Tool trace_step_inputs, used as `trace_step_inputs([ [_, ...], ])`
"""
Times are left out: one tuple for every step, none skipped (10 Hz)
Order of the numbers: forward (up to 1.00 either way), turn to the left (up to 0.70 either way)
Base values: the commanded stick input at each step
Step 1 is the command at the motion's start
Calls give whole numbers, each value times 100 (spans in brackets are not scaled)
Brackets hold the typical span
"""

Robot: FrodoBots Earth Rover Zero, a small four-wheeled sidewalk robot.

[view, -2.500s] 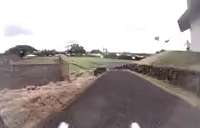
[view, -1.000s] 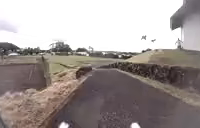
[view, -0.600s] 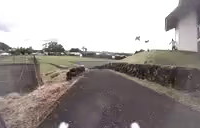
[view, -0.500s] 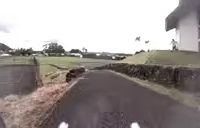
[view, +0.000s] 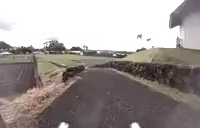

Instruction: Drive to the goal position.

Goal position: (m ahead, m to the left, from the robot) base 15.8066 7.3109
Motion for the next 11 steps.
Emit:
trace_step_inputs([
  [85,0],
  [85,0],
  [85,0],
  [85,0],
  [85,0],
  [85,0],
  [85,0],
  [85,0],
  [85,0],
  [85,0],
  [85,0],
])
